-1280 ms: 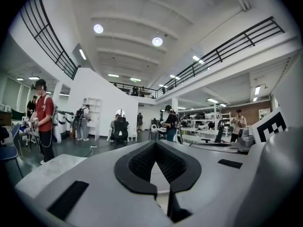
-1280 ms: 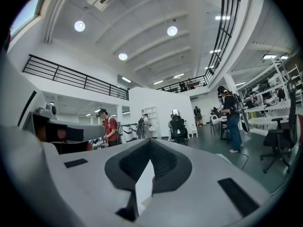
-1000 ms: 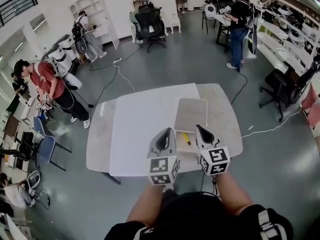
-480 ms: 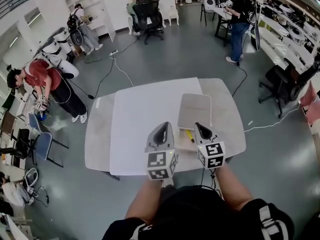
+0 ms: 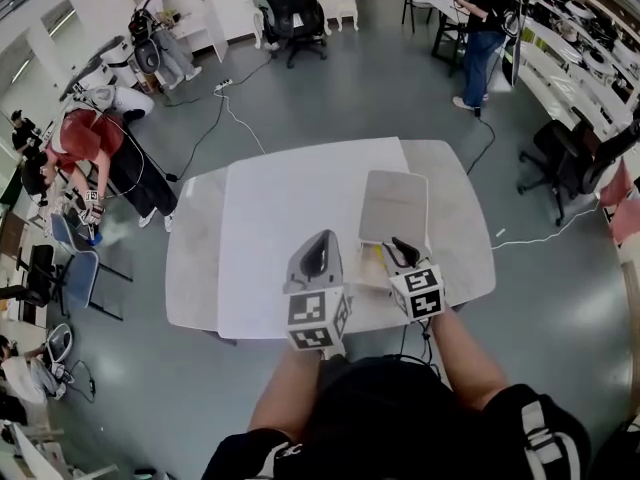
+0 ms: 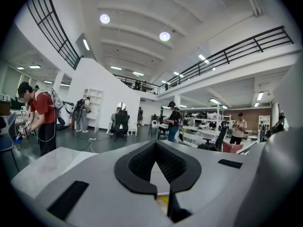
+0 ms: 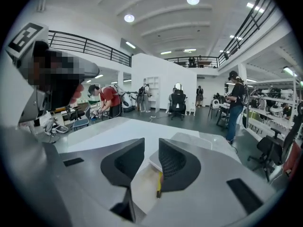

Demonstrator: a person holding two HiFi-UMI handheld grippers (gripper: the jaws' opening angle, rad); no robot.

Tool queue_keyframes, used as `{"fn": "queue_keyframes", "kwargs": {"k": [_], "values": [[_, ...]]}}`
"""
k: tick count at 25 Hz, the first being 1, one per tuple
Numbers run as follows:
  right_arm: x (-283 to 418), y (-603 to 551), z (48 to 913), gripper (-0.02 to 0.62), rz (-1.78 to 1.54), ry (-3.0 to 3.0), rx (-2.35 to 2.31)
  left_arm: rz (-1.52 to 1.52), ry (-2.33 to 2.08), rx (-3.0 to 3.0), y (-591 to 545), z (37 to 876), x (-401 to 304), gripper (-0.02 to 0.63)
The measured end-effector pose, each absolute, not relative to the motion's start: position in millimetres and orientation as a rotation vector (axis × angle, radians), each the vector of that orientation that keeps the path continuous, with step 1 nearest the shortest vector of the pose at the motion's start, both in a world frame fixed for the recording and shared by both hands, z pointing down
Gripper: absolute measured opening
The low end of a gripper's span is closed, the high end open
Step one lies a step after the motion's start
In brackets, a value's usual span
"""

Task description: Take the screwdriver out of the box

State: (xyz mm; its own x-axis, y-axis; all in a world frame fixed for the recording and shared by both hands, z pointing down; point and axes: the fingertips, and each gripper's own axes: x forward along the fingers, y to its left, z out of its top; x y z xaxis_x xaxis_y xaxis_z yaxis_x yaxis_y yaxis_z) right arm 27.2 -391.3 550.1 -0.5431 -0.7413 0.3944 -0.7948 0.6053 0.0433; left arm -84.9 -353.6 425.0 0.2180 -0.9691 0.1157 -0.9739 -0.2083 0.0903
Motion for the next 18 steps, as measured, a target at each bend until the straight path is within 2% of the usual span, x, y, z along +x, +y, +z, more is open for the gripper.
{"fn": "queue_keyframes", "kwargs": {"k": [8,18], "values": [[22.0,-396.6,585.8,0.107,0.268,-2.354,1.178,0.046,-1.881,2.312,-357.2,427.4,-100.0,0.012],[25.7,-406.4,641.0,0.114,0.347,-2.216,1.129,0.055,-1.888,2.289,-359.3,434.3,-113.0,0.012]]}}
